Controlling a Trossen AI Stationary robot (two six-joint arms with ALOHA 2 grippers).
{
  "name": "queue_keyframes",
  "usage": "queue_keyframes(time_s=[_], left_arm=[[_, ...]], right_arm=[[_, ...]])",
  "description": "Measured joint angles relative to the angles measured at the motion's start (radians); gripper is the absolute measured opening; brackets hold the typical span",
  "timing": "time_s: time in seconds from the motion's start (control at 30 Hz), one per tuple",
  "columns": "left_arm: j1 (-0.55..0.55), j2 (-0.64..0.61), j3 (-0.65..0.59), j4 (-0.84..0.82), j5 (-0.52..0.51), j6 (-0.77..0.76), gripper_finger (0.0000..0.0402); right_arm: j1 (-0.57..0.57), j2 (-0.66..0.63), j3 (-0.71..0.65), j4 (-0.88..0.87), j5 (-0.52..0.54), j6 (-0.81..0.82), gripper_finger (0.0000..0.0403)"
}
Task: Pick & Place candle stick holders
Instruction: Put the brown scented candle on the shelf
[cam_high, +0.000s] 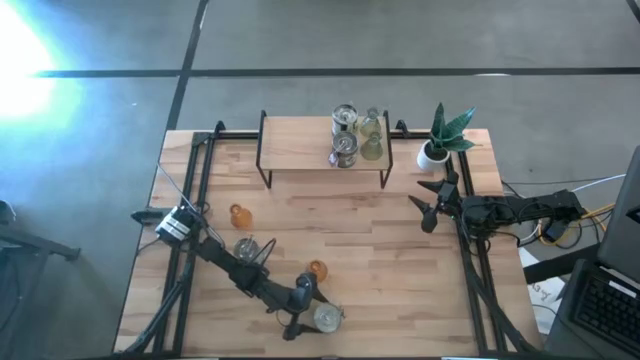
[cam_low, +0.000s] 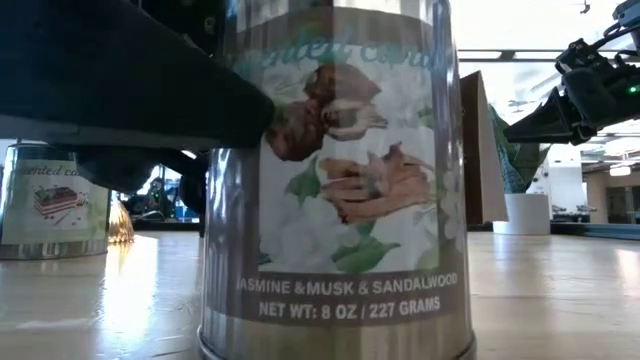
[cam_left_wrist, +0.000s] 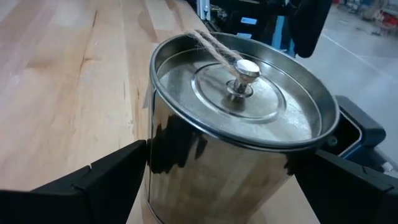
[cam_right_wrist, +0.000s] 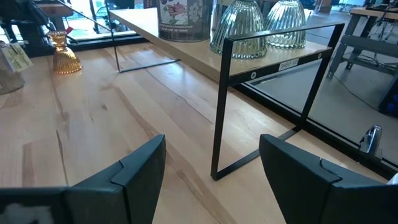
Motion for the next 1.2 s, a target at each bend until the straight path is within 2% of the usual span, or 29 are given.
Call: queue_keyframes(time_s=[0.17, 0.27, 0.57, 0.77, 1.03, 1.2], left_arm=[[0.014, -0.002, 0.000, -0.010, -0.008, -0.124, 0.0390], [0.018, -0.002, 0.001, -0.014, -0.010, -0.146, 0.0390], [0.026, -0.011, 0.011, -0.006, -0.009, -0.051, 0.0390], [0.032, -0.011, 0.009, -0.001, -0.010, -0.064, 0.0397], [0.038, -0.011, 0.006, 0.002, 0.047, -0.049, 0.0400], [0.038, -0.013, 0.018, 0.002, 0.053, 0.020, 0.0400]], right_arm=[[0.000, 0.000, 0.000, 0.000, 0.000, 0.000, 0.0251], [0.000, 0.000, 0.000, 0.000, 0.000, 0.000, 0.0251], [0.000, 0.000, 0.000, 0.000, 0.000, 0.000, 0.0251], [0.000, 0.000, 0.000, 0.000, 0.000, 0.000, 0.0251], [0.000, 0.000, 0.000, 0.000, 0.000, 0.000, 0.0251], [0.000, 0.000, 0.000, 0.000, 0.000, 0.000, 0.0251]])
